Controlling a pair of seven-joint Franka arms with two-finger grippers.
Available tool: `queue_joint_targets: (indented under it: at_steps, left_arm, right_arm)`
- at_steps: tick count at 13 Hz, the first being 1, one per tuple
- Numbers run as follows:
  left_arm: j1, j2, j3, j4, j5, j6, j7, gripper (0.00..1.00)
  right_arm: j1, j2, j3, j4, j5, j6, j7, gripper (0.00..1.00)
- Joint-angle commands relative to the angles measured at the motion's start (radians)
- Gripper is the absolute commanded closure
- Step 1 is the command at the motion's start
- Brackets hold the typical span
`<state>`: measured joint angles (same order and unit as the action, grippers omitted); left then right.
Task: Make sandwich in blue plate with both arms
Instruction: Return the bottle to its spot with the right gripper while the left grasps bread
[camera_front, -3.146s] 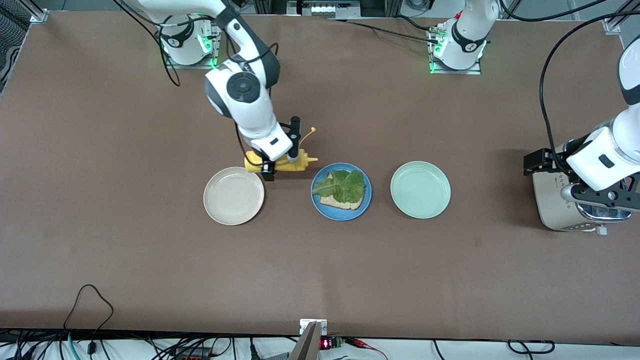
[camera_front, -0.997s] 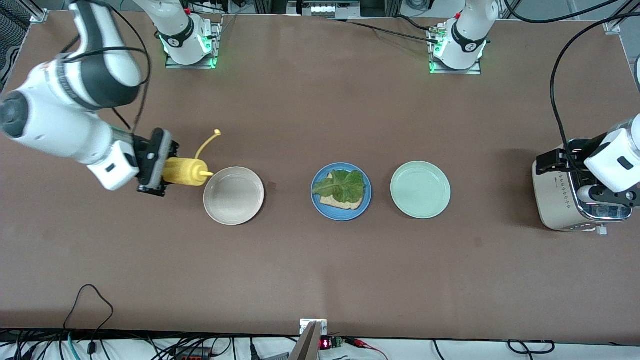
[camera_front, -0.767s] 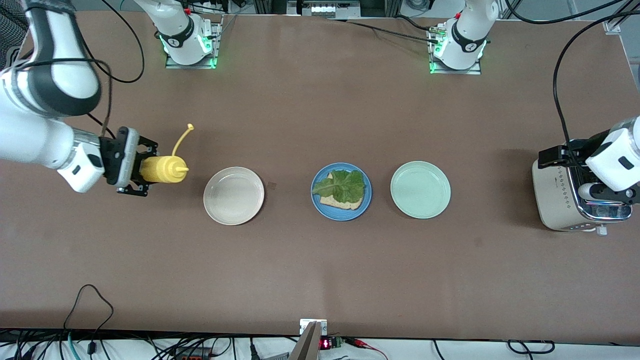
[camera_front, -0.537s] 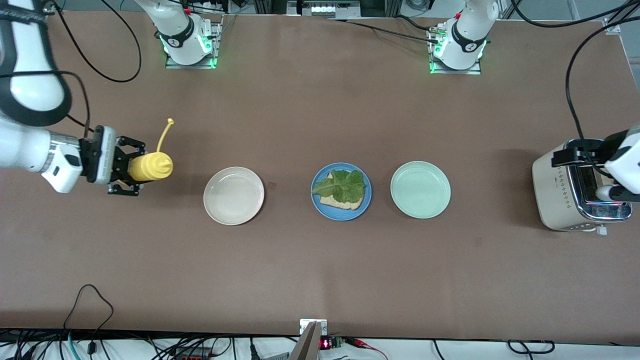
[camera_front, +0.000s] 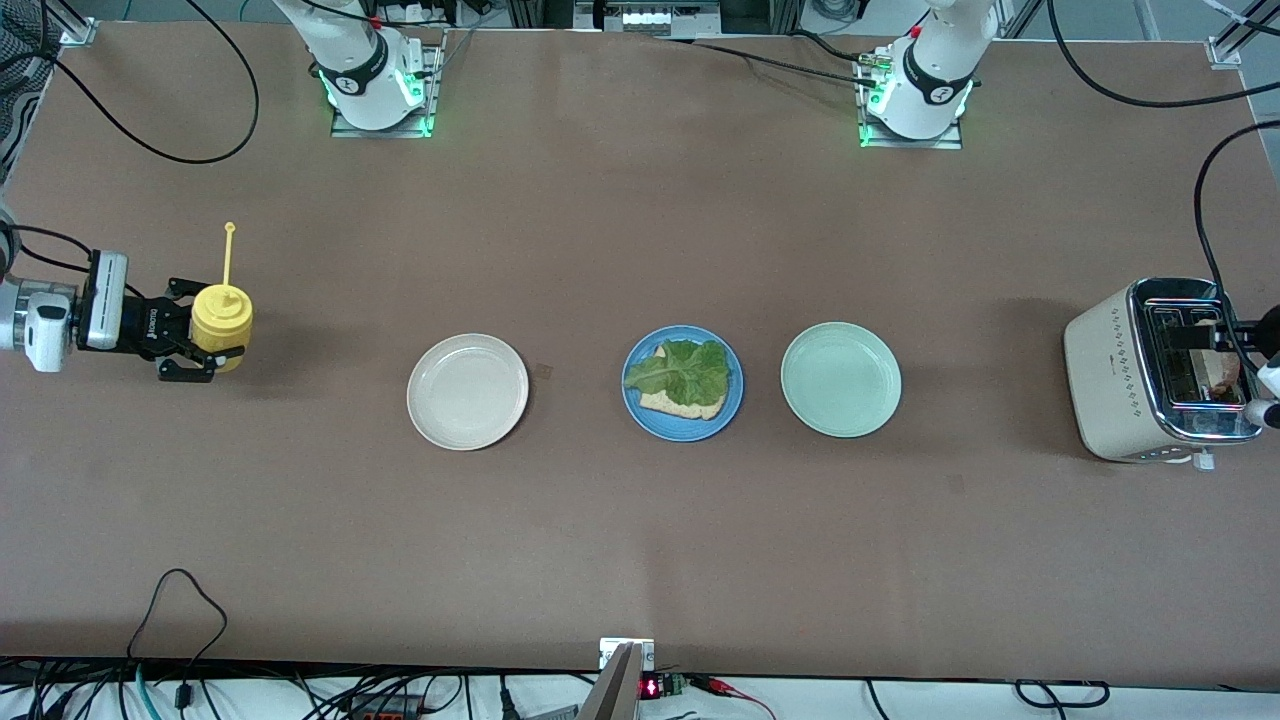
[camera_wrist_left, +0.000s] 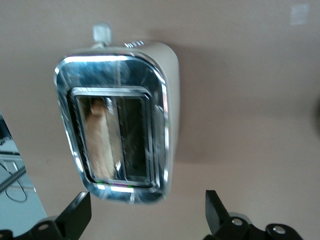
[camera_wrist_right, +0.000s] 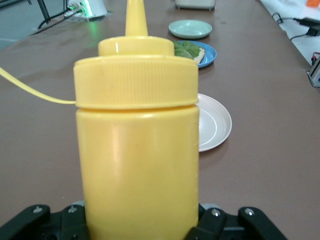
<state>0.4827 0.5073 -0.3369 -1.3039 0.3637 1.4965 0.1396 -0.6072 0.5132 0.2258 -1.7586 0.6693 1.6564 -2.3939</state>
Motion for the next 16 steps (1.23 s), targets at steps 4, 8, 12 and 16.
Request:
queue_joint_targets:
  at_steps: [4, 8, 12, 16]
  left_arm:
    - [0.117, -0.021, -0.016, -0.167, 0.030, 0.208, 0.090, 0.00]
    - [0.165, -0.030, -0.014, -0.244, 0.032, 0.290, 0.149, 0.21]
    - [0.186, -0.068, -0.014, -0.313, 0.030, 0.309, 0.153, 0.79]
    - [0.191, -0.069, -0.019, -0.304, 0.030, 0.297, 0.153, 0.99]
  right_arm:
    - [-0.107, 0.183, -0.003, 0.062, 0.052, -0.107, -0.188, 1.00]
    - [-0.155, 0.267, -0.003, 0.083, 0.061, -0.135, -0.208, 1.00]
    - [-0.195, 0.370, -0.002, 0.120, 0.076, -0.173, -0.211, 1.00]
    - [-0.207, 0.401, -0.003, 0.146, 0.088, -0.198, -0.192, 0.12]
